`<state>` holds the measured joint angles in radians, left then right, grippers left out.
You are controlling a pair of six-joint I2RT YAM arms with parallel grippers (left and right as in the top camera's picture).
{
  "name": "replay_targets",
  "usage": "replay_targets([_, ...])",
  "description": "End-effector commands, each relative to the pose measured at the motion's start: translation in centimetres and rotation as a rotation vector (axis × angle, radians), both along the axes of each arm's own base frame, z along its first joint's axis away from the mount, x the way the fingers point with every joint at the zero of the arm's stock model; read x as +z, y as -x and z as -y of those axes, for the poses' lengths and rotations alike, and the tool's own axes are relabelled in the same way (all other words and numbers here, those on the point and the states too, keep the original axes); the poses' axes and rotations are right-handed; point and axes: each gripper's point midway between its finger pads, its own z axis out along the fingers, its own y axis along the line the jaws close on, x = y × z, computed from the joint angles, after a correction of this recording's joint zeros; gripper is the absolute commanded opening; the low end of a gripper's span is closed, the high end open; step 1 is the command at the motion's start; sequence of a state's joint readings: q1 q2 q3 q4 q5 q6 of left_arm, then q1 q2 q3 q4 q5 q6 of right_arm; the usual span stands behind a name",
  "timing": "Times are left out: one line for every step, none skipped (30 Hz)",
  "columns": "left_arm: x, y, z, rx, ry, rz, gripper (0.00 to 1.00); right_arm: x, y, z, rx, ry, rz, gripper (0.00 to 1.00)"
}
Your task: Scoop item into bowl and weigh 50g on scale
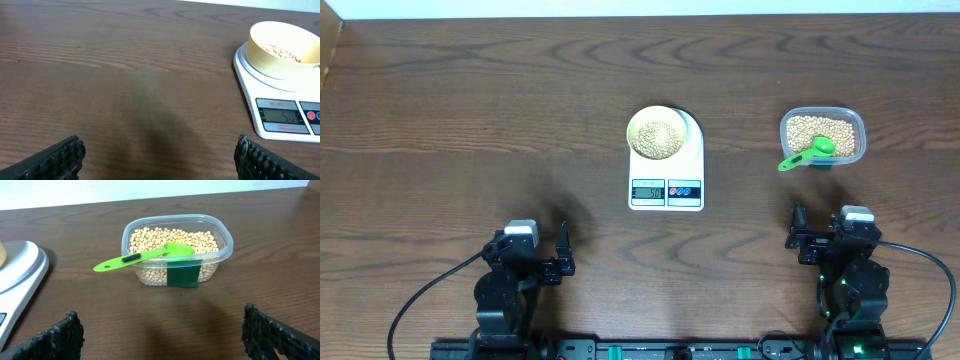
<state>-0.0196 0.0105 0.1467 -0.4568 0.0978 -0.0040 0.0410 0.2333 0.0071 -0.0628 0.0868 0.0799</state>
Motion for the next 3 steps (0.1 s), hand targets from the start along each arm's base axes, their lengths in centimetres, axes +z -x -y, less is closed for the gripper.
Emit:
replay_targets([-0.66, 0.21, -0.34, 0.023, 0.007, -0.024, 0.98, -0.01, 0.02, 0.06, -0.009, -0.009, 0.002, 0.99])
replay_targets([-0.68, 0.21, -0.34, 0.023, 0.006, -0.024, 0.98, -0.01, 0.02, 0.06, -0.009, -0.009, 0.002, 0.99])
replay_targets([-0.68, 0.21, -0.34, 0.023, 0.006, -0.024, 0.98, -0.01, 0.02, 0.06, -0.009, -0.009, 0.002, 0.99])
